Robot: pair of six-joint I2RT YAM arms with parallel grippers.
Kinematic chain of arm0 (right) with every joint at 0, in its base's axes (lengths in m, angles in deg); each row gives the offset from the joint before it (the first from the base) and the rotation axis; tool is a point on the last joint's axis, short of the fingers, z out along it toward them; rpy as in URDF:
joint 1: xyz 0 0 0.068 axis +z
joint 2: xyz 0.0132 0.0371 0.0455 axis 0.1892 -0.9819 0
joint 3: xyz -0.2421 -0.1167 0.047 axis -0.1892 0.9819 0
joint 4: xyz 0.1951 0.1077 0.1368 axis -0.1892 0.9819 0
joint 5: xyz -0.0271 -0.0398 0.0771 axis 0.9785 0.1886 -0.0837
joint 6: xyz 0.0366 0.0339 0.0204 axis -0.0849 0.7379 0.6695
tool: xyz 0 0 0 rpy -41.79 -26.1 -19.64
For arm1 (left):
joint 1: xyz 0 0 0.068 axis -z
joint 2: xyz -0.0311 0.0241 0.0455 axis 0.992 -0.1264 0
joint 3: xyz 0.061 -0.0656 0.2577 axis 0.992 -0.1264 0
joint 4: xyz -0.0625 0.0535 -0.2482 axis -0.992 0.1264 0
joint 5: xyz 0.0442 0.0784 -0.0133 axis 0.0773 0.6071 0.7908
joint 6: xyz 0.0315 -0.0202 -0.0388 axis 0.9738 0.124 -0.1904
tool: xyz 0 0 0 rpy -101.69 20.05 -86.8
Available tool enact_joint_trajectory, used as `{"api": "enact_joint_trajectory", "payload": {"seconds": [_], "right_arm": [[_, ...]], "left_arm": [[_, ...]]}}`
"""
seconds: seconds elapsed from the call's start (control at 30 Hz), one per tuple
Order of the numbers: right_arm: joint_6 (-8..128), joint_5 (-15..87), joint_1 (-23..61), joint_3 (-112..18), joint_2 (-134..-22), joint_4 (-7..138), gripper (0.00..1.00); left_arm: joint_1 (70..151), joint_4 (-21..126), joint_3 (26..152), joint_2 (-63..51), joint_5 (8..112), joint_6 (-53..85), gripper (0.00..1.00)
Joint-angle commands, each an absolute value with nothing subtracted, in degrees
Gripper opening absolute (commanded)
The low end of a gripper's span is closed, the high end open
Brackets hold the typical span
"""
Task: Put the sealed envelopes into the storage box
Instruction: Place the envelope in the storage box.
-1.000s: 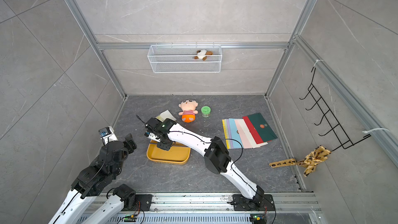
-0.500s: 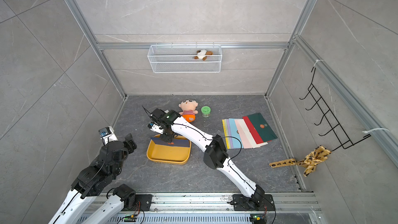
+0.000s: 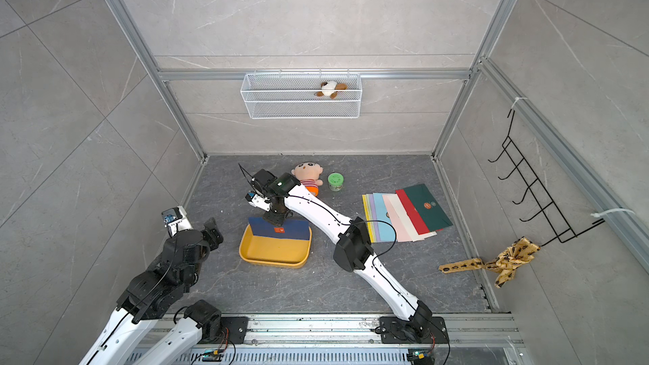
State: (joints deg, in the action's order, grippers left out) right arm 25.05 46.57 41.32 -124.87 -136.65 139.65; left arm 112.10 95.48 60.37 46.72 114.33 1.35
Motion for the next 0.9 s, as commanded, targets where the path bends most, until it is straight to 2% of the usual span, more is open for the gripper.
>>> {"api": "enact_joint_trajectory", "payload": {"seconds": [0.0, 0.2, 0.43, 0.6, 0.67, 0.73, 0.8, 0.87], "right_arm": [[25.65, 43.29, 41.3, -126.94, -138.5, 141.35, 0.49], [25.56, 43.85, 40.96, -127.67, -138.87, 141.53, 0.49], [28.43, 43.42, 40.49, -128.53, -133.65, 141.42, 0.5], [35.45, 46.5, 38.15, -129.45, -128.3, 142.17, 0.5], [39.02, 48.79, 36.59, -128.15, -125.53, 142.26, 0.5], [42.66, 52.46, 34.41, -121.65, -120.67, 139.15, 0.51], [46.22, 54.4, 31.42, -107.62, -112.29, 129.73, 0.53], [51.55, 49.9, 26.32, -90.74, -102.49, 117.73, 0.55]], "left_arm": [[111.96, 93.98, 60.4, 46.34, 114.77, 2.02, 0.81], [111.97, 93.93, 60.44, 46.17, 114.77, 1.99, 0.81], [112.0, 93.85, 60.63, 45.63, 114.12, 1.92, 0.81], [111.95, 91.1, 61.29, 43.38, 105.87, 4.57, 0.81], [111.96, 89.28, 61.66, 40.98, 100.94, 4.82, 0.78], [112.01, 86.53, 62.02, 37.21, 94.65, 4.84, 0.73], [112.03, 84.39, 62.72, 32.99, 89.63, 4.04, 0.7], [112.21, 82.43, 63.36, 28.68, 86.72, 3.07, 0.68]]}}
